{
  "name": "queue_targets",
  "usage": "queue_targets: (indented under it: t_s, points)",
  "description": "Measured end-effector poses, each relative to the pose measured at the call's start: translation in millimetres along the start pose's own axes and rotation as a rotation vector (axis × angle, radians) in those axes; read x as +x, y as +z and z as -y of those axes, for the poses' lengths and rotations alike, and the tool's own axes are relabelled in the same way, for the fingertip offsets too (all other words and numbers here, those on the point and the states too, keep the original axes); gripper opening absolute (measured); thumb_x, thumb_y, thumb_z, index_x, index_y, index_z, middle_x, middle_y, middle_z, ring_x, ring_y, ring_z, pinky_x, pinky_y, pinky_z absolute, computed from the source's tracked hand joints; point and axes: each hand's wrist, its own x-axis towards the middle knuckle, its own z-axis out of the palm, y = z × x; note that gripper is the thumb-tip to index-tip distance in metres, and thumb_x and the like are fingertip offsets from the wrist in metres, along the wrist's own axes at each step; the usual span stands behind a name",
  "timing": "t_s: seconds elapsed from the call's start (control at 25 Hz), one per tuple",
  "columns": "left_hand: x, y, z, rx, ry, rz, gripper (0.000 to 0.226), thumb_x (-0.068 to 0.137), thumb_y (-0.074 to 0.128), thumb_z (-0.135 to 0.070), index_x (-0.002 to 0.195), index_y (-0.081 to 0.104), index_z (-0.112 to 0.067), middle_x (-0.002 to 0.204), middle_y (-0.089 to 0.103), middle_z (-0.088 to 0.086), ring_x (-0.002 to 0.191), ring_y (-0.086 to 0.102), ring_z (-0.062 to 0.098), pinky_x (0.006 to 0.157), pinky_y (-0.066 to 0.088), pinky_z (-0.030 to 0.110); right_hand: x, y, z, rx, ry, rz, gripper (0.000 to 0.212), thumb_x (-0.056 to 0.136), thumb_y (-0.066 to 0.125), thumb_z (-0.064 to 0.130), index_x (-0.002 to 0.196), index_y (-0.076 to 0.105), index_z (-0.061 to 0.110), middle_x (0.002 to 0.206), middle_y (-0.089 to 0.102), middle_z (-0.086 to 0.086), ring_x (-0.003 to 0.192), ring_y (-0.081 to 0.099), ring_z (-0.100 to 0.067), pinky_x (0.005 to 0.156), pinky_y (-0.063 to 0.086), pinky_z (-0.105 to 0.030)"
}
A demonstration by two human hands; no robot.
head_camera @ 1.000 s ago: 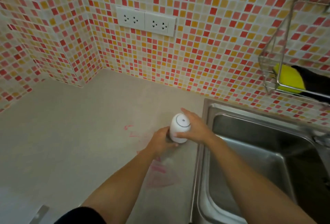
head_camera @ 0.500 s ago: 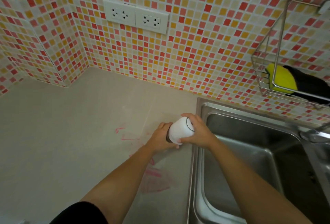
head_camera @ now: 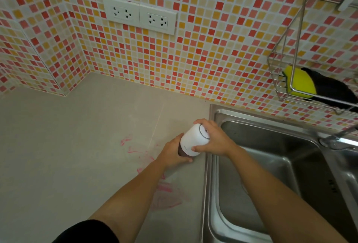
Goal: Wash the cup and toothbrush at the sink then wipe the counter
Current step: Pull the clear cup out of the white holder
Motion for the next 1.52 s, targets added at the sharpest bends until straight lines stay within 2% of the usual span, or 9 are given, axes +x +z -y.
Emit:
queue_targets:
  t_s: [0.2,0.4,0.64,0.84,1.0,1.08,1.24,1.36,1.52]
  points:
    - [-3.1,0.7,-7.3,-0.024,0.012,-0.016,0.090,0.064,0.085,-0.032,0.137,0.035,-0.022,0.133,0.052,0.000,0.113,0.052,0.014,0.086,0.042,0.019,0.0,-20.5,4.9,-0.046,-0.023,-0.009,0.076,0.061,0.081,0.041,0.121,0.034,0.042,0.121,0.040,0.006,0.109,0.043,-0.016,0.084,0.048,-0.031]
    - [-2.9,0.6,-9.6,0.003,0.019,-0.055,0.093,0.065,0.084,-0.028,0.140,0.028,-0.023,0.134,0.050,0.000,0.118,0.050,0.017,0.091,0.044,0.025,-10.3,-49.5,7.9,0.104,-0.006,-0.113,0.071,0.064,0.083,0.032,0.117,0.037,0.038,0.119,0.043,0.004,0.105,0.047,-0.016,0.079,0.051,-0.031]
    - [-3.3,3.2,-18.2,0.016,-0.082,-0.141,0.074,0.061,0.081,-0.021,0.122,0.040,-0.014,0.113,0.056,0.002,0.101,0.058,0.020,0.075,0.045,0.024,-18.0,-55.2,-7.9,0.930,0.169,-0.254,0.066,0.073,0.075,0.004,0.119,0.035,0.029,0.127,0.041,-0.005,0.114,0.050,-0.029,0.077,0.058,-0.045]
    - [-6.9,-3.8,-15.3,-0.022,-0.151,-0.188,0.069,0.049,0.086,-0.018,0.103,0.043,-0.019,0.102,0.058,0.001,0.091,0.058,0.020,0.072,0.048,0.029,-13.8,-12.7,-32.4,1.554,0.216,-0.333,0.100,0.050,0.077,0.010,0.137,0.027,0.021,0.134,0.042,-0.011,0.116,0.051,-0.032,0.081,0.054,-0.044]
    - [-14.4,-24.9,-9.8,-0.110,-0.191,-0.262,0.076,0.042,0.088,-0.022,0.106,0.046,-0.019,0.104,0.061,0.001,0.095,0.061,0.021,0.082,0.053,0.033,0.4,24.5,-29.4,1.474,0.320,-0.375,0.097,0.051,0.089,0.023,0.126,0.028,0.021,0.134,0.045,-0.009,0.108,0.054,-0.021,0.086,0.048,-0.037]
    - [-19.5,-39.6,-7.1,-0.144,-0.201,-0.303,0.079,0.038,0.087,-0.028,0.105,0.045,-0.025,0.105,0.062,-0.002,0.096,0.062,0.018,0.084,0.052,0.033,11.3,42.2,-29.1,1.273,0.318,-0.442,0.085,0.060,0.083,0.011,0.125,0.029,0.019,0.134,0.046,-0.012,0.107,0.055,-0.021,0.091,0.048,-0.039]
    - [-32.4,-66.4,-10.6,-0.129,-0.175,-0.362,0.083,0.035,0.083,-0.034,0.108,0.044,-0.025,0.103,0.060,-0.005,0.096,0.060,0.016,0.084,0.051,0.031,23.1,65.1,-18.1,0.794,0.273,-0.326,0.079,0.059,0.086,0.006,0.122,0.039,0.018,0.115,0.054,-0.001,0.094,0.055,-0.012,0.066,0.049,-0.013]
    - [-41.6,-79.1,-11.4,-0.111,-0.158,-0.365,0.088,0.036,0.084,-0.035,0.112,0.044,-0.023,0.109,0.059,-0.003,0.101,0.058,0.014,0.085,0.048,0.029,25.3,82.4,-13.0,0.630,0.218,-0.302,0.081,0.055,0.090,0.022,0.117,0.039,0.028,0.108,0.055,0.007,0.095,0.056,-0.013,0.065,0.043,-0.013]
    - [-52.1,-85.3,-13.0,-0.110,-0.124,-0.359,0.093,0.034,0.082,-0.036,0.118,0.045,-0.024,0.116,0.058,-0.003,0.108,0.057,0.013,0.090,0.048,0.028,25.4,97.9,-10.8,0.649,0.220,-0.382,0.084,0.055,0.090,0.019,0.116,0.033,0.030,0.108,0.055,0.007,0.095,0.056,-0.013,0.073,0.041,-0.020]
